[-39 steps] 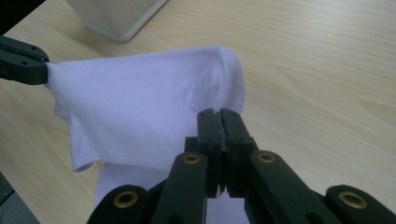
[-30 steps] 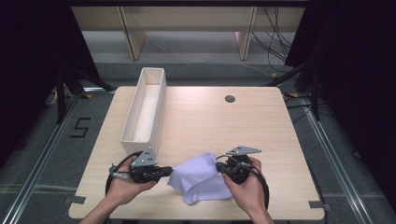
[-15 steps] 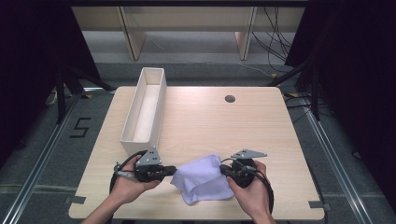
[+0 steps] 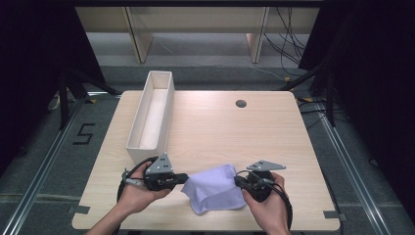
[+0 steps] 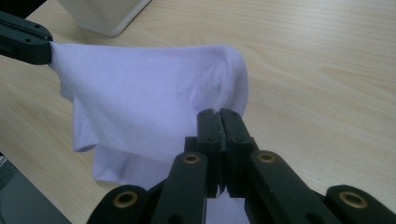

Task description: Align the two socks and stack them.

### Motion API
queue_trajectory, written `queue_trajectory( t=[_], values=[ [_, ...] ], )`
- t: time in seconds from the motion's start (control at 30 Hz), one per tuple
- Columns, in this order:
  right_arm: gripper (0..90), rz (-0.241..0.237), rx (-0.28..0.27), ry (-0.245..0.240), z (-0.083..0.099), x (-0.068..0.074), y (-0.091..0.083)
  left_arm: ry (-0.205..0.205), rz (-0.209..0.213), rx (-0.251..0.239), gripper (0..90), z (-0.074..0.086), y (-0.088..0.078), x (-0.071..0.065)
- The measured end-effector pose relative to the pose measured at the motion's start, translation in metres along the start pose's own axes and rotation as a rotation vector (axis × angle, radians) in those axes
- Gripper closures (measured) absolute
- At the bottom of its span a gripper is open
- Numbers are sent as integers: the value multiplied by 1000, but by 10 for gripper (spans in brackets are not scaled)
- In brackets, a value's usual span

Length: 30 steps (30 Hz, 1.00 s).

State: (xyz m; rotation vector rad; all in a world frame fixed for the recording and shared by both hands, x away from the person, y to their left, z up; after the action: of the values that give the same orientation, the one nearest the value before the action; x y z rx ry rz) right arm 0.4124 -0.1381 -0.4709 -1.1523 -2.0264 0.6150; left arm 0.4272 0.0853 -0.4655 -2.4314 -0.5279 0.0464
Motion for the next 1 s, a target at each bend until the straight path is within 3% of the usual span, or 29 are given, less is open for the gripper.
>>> queue_trajectory(
  t=[0.1, 0.13, 0.2, 0.23, 0.27, 0.3, 0.33, 0.37, 0.4, 0.43, 0.47, 0.5, 0.53, 0.57, 0.73, 0.8, 0.83, 0.9, 0.97, 1.0],
  values=[
    [879, -2, -8, 4, 3, 0, -4, 11, 7, 8, 862, -1, 0, -3],
    [879, -3, -12, -19, 3, -2, -4, 10, 11, 8, 862, -2, 1, -4],
    [880, 7, 4, -2, 8, -1, -7, 15, 23, 17, 862, -2, 2, -6],
    [880, -2, -5, -20, 9, -1, -7, 19, 27, 28, 862, -2, 2, -8],
    [879, 5, 9, 10, 13, 0, -9, 25, 35, 33, 862, -2, 3, -9],
    [880, 4, -5, -20, 12, -3, -9, 24, 39, 37, 862, -2, 4, -10],
    [879, 9, 10, 13, 15, -1, -10, 29, 44, 48, 862, -1, 4, -11],
    [880, -2, -3, -6, 15, -2, -10, 32, 48, 54, 861, -1, 6, -12],
    [879, 24, 8, -13, 17, -4, -11, 35, 50, 63, 861, 0, 7, -12],
    [879, 9, 13, 13, 20, -3, -10, 34, 55, 68, 861, 1, 9, -13],
    [879, 15, 15, -5, 21, -5, -10, 37, 58, 78, 861, 2, 11, -13],
    [879, 25, 27, 33, 24, -2, -11, 46, 60, 92, 861, 3, 13, -13],
    [879, 13, 10, 0, 24, -5, -9, 46, 61, 95, 861, 4, 15, -14],
    [879, 7, 16, 8, 25, -4, -10, 52, 63, 105, 861, 4, 16, -14],
    [879, 29, 4, -11, 26, -8, -15, 57, 79, 105, 861, 1, 20, -17],
    [879, 26, 17, 21, 29, -6, -17, 64, 73, 105, 861, -2, 18, -18],
    [879, 22, -1, 1, 28, -6, -16, 82, 73, 116, 862, -2, 16, -18],
    [879, 19, -7, -12, 28, -5, -18, 87, 72, 108, 862, -5, 12, -21],
    [879, 26, 6, 6, 30, -3, -20, 90, 78, 109, 861, -5, 9, -23],
    [880, 28, -10, -12, 29, -4, -19, 82, 83, 103, 862, -5, 8, -25]
  ],
)
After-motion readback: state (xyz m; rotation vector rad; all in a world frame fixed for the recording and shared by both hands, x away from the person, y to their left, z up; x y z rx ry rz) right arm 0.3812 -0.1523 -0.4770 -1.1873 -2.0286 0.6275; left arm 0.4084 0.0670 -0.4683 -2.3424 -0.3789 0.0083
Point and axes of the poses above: each handheld gripper's, and its own axes: y roughly forward along the jaws, z roughly out of its underside, x roughly to its left, the point moved 7 cm from there along y, roughly forward along the jaws, and after that the axes turned 11 degrees about y, right-handed, at the moved point
